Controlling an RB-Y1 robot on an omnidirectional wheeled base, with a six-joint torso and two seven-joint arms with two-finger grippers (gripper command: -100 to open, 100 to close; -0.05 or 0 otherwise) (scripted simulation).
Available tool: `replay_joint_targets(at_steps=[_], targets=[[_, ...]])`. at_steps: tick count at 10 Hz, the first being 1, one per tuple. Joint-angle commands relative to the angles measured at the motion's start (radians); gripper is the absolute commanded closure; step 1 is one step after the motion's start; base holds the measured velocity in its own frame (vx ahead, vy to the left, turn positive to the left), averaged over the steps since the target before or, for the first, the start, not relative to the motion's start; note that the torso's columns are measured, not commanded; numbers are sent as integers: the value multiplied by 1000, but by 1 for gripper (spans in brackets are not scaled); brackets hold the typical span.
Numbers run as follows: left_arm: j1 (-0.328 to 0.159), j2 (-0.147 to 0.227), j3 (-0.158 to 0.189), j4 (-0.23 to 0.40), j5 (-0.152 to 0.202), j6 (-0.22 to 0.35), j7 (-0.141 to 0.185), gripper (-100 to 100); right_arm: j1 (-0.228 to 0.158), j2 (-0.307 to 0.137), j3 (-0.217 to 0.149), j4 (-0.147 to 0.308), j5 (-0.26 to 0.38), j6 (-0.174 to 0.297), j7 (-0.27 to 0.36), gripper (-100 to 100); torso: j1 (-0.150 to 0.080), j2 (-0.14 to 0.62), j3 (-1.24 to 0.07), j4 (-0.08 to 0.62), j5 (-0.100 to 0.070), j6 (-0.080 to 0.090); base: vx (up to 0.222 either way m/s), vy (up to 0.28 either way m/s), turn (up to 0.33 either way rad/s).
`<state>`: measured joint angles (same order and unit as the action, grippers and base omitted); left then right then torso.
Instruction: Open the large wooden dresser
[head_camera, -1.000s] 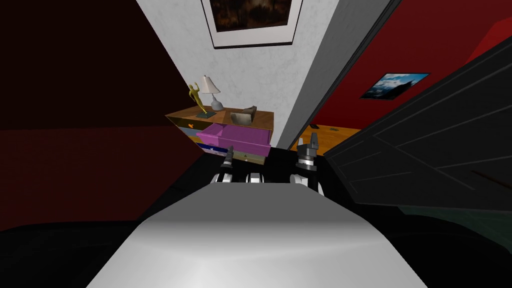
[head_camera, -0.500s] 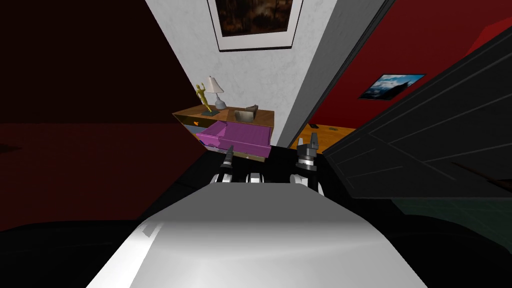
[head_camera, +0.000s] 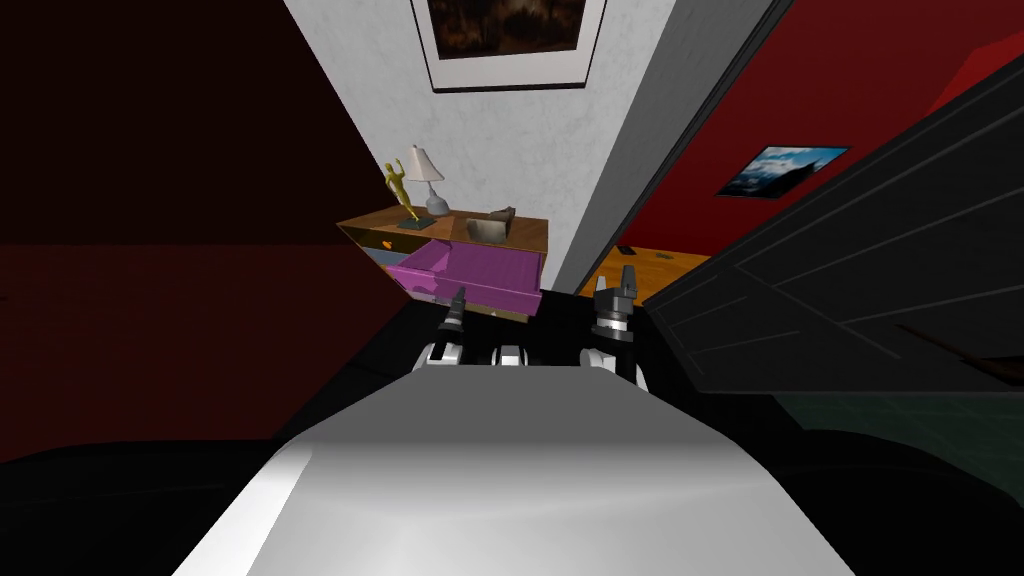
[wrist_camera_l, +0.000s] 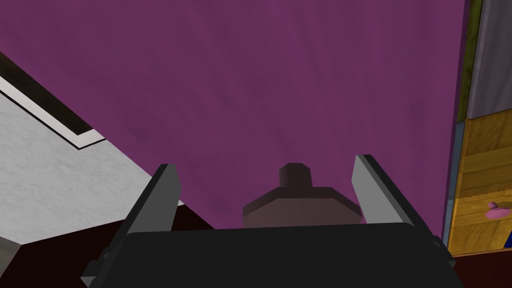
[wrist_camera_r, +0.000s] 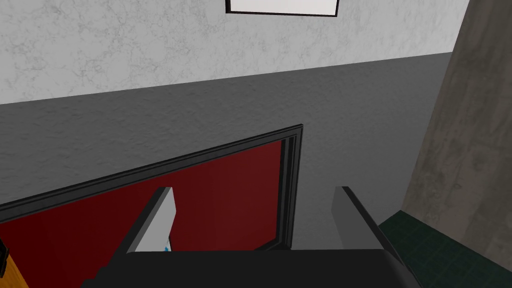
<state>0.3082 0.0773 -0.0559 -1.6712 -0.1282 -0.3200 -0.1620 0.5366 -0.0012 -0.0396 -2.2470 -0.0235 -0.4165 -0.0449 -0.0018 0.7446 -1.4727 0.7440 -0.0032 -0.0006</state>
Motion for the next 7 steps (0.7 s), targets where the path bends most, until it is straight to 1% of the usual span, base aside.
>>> replay_joint_targets(at_steps=[1,2,3,4,5,7], targets=[[3,8,-2,-75,0,57,5,-100,0,0,0,0,0,0,0,0,-2,3,2,2,-1,0,-21,-1,-25],[5,11,-3,-99,1,80,7,-100,0,0,0,0,0,0,0,0,-3,5,3,5,-3,-1,-23,-6,-22],[5,11,-3,-99,1,80,7,-100,0,0,0,0,0,0,0,0,-4,6,3,7,-5,-2,-13,-4,-5],[11,12,-6,-73,3,90,12,-100,0,0,0,0,0,0,0,0,-3,6,3,7,-5,-2,0,0,0],[13,13,-6,-70,3,93,12,0,0,0,0,0,0,0,0,0,-3,4,2,4,-2,-1,0,0,0],[18,13,-6,-63,3,98,13,0,0,0,0,0,0,0,0,0,-2,-2,-2,-1,0,0,0,0,0]])
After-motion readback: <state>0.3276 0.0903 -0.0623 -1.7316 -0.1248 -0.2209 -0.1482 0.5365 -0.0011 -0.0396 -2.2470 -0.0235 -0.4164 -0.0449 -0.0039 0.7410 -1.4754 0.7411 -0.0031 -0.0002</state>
